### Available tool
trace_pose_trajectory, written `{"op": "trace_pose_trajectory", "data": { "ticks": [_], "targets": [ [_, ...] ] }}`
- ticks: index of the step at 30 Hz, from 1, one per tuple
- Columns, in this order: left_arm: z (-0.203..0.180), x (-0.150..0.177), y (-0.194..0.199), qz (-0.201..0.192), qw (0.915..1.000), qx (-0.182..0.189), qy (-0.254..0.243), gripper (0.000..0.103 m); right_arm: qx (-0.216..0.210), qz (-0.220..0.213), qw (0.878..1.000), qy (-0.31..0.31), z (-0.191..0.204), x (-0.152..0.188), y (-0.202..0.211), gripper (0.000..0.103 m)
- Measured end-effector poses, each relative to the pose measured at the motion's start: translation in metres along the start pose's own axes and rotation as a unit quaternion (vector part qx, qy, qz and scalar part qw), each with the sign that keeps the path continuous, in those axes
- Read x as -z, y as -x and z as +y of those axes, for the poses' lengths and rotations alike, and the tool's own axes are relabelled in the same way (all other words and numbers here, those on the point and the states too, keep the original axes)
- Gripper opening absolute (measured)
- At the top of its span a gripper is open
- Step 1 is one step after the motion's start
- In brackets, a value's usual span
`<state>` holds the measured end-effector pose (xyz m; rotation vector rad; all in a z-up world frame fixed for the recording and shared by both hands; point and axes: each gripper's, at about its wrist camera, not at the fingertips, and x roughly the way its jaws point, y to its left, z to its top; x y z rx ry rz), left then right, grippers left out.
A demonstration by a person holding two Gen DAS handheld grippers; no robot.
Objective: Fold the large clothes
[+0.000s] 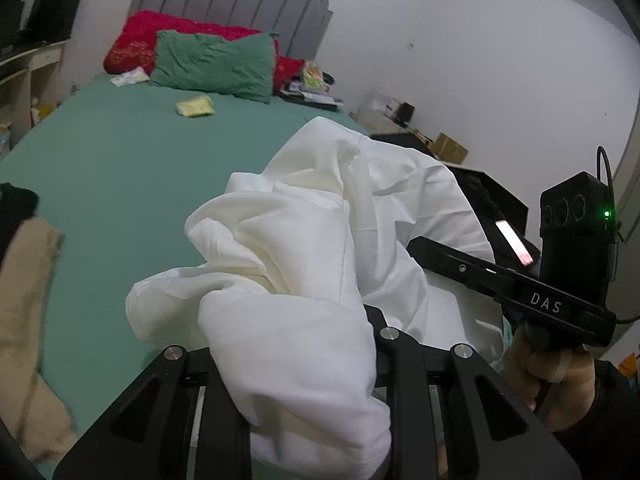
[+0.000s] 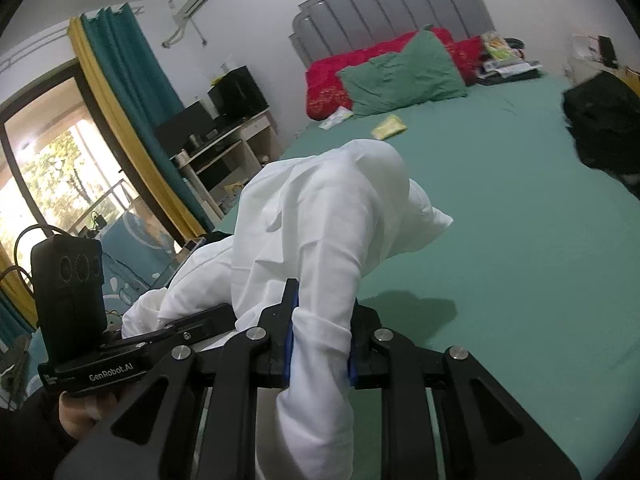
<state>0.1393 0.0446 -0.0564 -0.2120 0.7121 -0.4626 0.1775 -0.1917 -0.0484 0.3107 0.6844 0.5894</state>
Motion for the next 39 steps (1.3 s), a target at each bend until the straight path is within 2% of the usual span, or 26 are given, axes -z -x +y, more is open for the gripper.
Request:
{"op": "trace_pose_trajectory", "data": {
  "ticks": [10,18,25,30,33,34,36,39],
  "targets": [
    [0.103,-0.029,0.015,-0.026,0.9984,-0.046,0.019,0.026,-0.038,0.009,0.999,0.025,0.044,-0.017,-0.098,0.019],
    [0.179,-0.043,-0.003,-0.026,0.995,-0.082,0.052,0.024,-0.062,0.029,0.997,0.024,0.053,-0.017,-0.174,0.019],
    [0.229,-0.032,-0.028,0.014,0.9908,-0.098,0.093,0.024,-0.085,0.053,0.995,0.001,0.04,0.001,-0.224,0.019],
    [0.244,-0.015,-0.058,0.081,0.983,-0.124,0.108,0.026,-0.079,0.087,0.993,-0.02,0.025,0.02,-0.248,0.02],
    [0.25,-0.008,-0.069,0.103,0.9785,-0.128,0.125,0.032,-0.064,0.118,0.99,-0.054,0.003,0.033,-0.254,0.028],
    [0.25,-0.007,-0.07,0.106,0.9778,-0.128,0.127,0.036,-0.067,0.124,0.988,-0.064,-0.002,0.034,-0.255,0.032],
    [0.249,-0.003,-0.068,0.11,0.9763,-0.134,0.13,0.043,-0.075,0.132,0.985,-0.086,-0.013,0.036,-0.252,0.036],
    [0.246,0.003,-0.063,0.136,0.9717,-0.135,0.137,0.047,-0.075,0.142,0.985,-0.068,-0.009,0.034,-0.242,0.048]
  ]
}}
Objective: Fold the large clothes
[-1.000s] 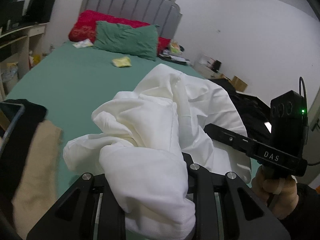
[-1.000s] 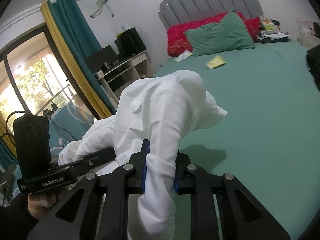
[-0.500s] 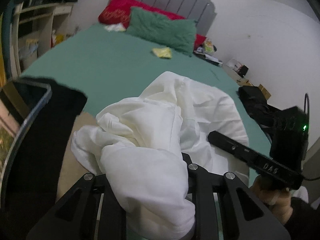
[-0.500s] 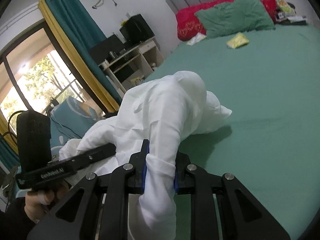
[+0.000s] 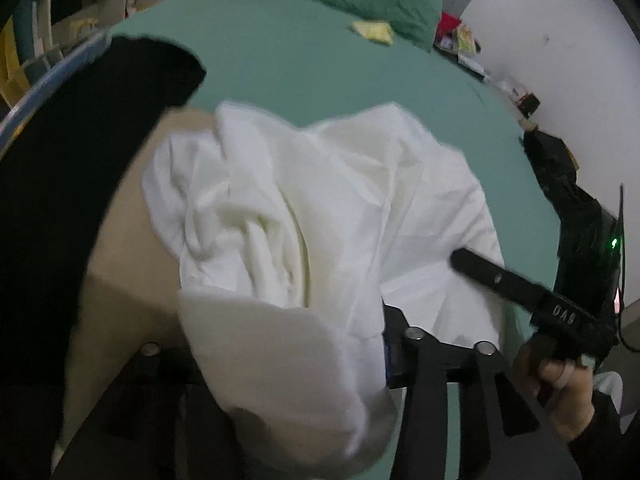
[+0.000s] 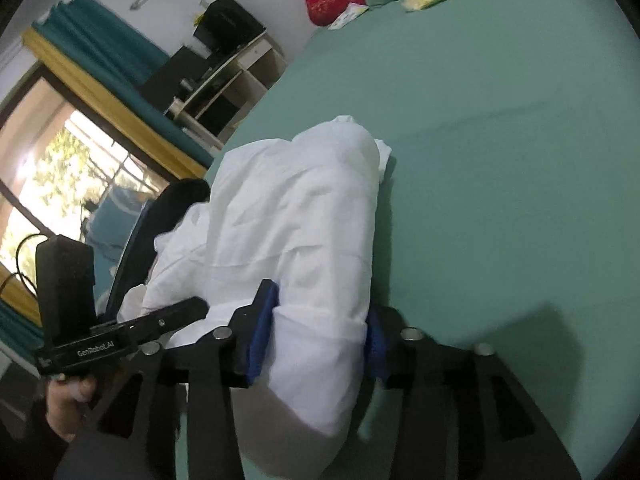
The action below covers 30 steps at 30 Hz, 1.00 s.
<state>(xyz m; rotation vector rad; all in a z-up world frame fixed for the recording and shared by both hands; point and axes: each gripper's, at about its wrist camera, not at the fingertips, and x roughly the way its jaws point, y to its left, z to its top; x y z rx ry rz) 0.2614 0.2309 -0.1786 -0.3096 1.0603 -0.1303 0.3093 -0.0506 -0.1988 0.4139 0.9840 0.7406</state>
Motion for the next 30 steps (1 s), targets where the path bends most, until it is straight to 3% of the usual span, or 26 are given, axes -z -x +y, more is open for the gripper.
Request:
{"op": "trace_pose_trajectory", "data": {
  "ticks": [3,9,12,14,17,23,30],
  "targets": [
    [-0.002,0.008,0.018,-0.016,0.9995,-0.025,-0.008,0.047,0.022,-0.006,0.999,0.037,0.014,0.0,0.017,0.061],
    [-0.008,0.007,0.042,-0.06,0.9971,-0.043,-0.017,0.047,0.059,-0.052,0.994,0.081,0.026,-0.013,0.049,0.073],
    [0.0,0.007,0.029,-0.033,0.9977,-0.059,-0.005,0.047,0.105,-0.01,0.99,0.089,0.018,-0.021,0.027,0.074],
    [0.004,0.009,0.024,-0.02,0.998,-0.06,0.003,0.047,0.114,0.03,0.99,0.08,0.008,-0.019,0.011,0.074],
    [0.005,0.019,0.027,-0.019,0.9977,-0.065,0.004,0.047,0.113,0.035,0.991,0.068,0.004,-0.014,0.012,0.075],
    [-0.007,0.049,0.051,-0.055,0.9931,-0.103,0.015,0.047,0.127,0.063,0.987,0.074,0.006,0.002,0.031,0.075],
    [-0.027,0.072,0.088,-0.092,0.9849,-0.144,0.026,0.047,0.138,0.074,0.984,0.082,0.01,0.029,0.085,0.076]
  ]
}}
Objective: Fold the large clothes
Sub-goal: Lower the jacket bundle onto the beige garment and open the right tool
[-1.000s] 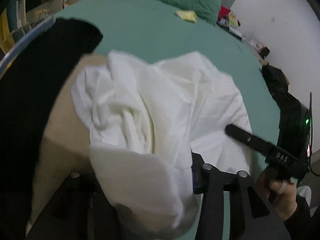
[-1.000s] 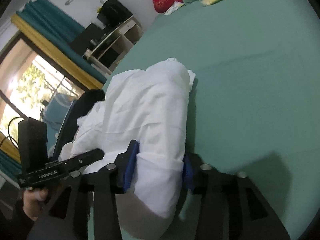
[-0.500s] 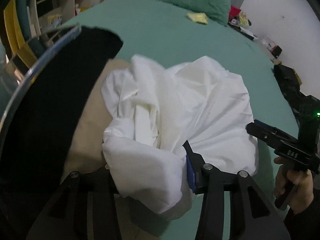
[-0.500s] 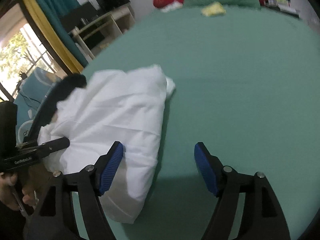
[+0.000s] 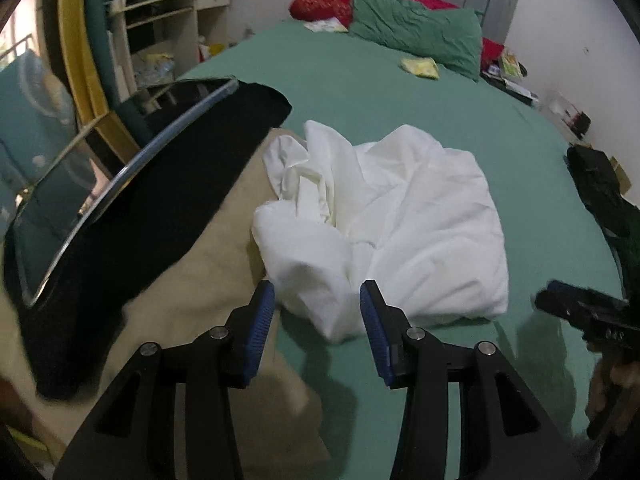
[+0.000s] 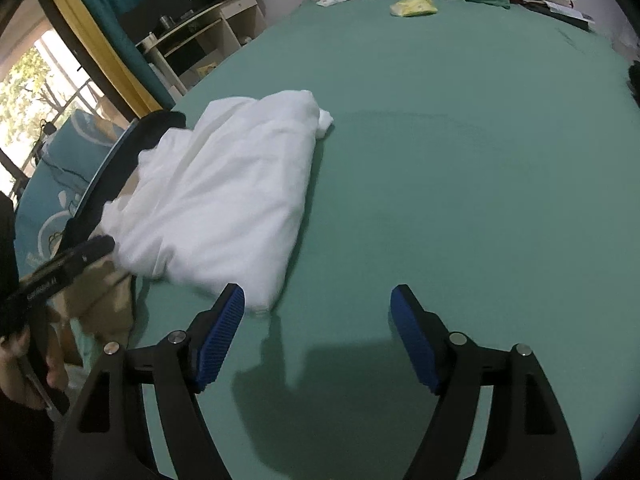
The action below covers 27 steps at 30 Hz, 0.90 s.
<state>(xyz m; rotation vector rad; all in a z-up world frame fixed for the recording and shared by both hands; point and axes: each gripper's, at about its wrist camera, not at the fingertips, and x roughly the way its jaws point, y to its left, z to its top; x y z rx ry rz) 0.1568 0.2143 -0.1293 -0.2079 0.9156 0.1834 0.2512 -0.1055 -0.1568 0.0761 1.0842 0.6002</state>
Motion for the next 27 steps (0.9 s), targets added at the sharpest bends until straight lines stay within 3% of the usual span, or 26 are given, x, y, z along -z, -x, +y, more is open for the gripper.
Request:
{"op": "trace_pose_trajectory", "data": {
  "ticks": [5,16,23,27],
  "targets": [
    [-0.011,0.022,0.024,0.0,0.9999,0.003,0.011,0.047,0.008,-0.001,1.0,-0.002,-0.006,0.028,0.037,0.076],
    [-0.072,0.068,0.08,-0.015,0.9959,0.089,0.01,0.047,0.034,-0.023,0.999,-0.024,-0.029,0.086,0.122,0.076],
    [-0.113,0.087,0.124,-0.055,0.9886,0.14,-0.007,0.047,0.062,-0.051,0.997,-0.021,-0.038,0.111,0.175,0.076],
    [-0.137,0.089,0.147,-0.079,0.9878,0.132,-0.022,0.047,0.085,-0.071,0.994,-0.012,-0.041,0.117,0.205,0.076]
  ]
}}
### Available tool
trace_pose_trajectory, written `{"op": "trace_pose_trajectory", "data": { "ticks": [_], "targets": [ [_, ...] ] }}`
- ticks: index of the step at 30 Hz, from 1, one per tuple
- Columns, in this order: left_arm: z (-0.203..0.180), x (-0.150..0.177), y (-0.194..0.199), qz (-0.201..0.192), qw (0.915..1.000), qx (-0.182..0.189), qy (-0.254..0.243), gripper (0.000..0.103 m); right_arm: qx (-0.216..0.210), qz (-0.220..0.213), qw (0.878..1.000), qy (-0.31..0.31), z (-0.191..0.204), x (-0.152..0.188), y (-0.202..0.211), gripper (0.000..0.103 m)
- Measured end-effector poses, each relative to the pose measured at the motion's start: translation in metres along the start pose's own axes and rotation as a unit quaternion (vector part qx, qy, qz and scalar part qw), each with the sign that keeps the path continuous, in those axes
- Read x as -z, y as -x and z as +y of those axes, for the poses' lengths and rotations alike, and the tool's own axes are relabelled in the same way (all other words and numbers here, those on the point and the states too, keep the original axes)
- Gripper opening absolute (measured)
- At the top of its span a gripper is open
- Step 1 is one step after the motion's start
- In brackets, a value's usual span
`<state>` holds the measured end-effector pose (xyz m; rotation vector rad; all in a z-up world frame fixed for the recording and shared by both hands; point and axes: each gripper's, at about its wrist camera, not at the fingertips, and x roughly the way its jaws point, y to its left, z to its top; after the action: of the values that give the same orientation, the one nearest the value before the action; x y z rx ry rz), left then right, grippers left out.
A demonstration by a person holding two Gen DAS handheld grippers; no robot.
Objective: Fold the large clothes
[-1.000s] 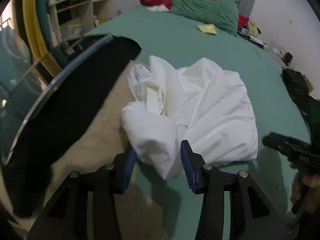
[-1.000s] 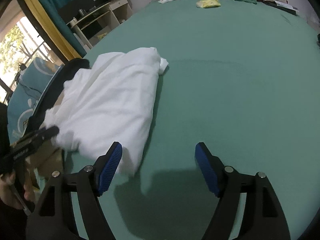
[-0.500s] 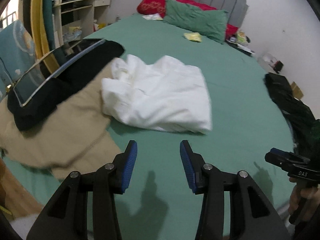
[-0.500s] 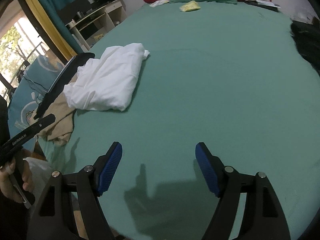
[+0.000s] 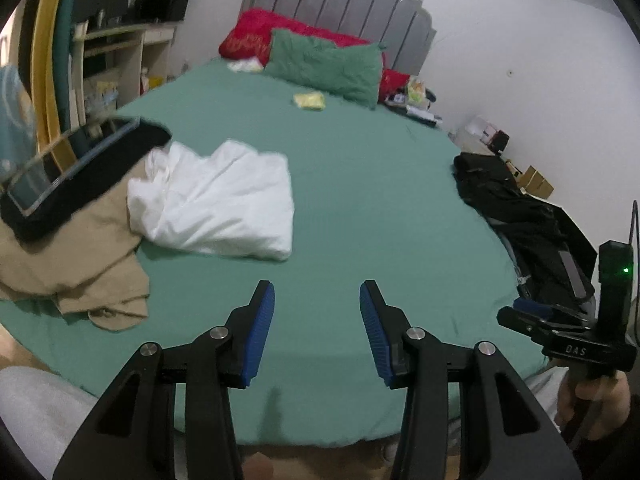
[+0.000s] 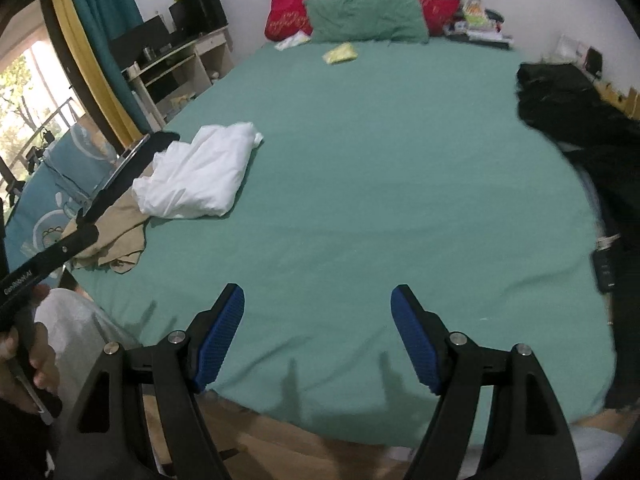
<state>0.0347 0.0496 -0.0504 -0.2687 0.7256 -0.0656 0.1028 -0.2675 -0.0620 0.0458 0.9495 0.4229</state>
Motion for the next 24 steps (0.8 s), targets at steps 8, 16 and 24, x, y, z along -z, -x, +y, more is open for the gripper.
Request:
{"op": "trace_pose_trajectory", "data": {
  "ticks": [8,16,24],
  "targets": [
    [-0.054,-0.02,0.044,-0.065,0.9961,0.001,-0.059,0.066,0.033,-0.07,0.997,0.019,-0.007,-0.016,0.061,0.076],
    [-0.086,-0.038,0.076,-0.108,0.991,-0.023,-0.076,0.068,0.049,-0.157,0.985,0.045,0.009,-0.038,0.122,0.082],
    [-0.072,-0.041,0.082,-0.144,0.9873,-0.027,-0.062,0.068,0.031,-0.212,0.975,0.061,0.023,-0.041,0.132,0.086]
  ]
}}
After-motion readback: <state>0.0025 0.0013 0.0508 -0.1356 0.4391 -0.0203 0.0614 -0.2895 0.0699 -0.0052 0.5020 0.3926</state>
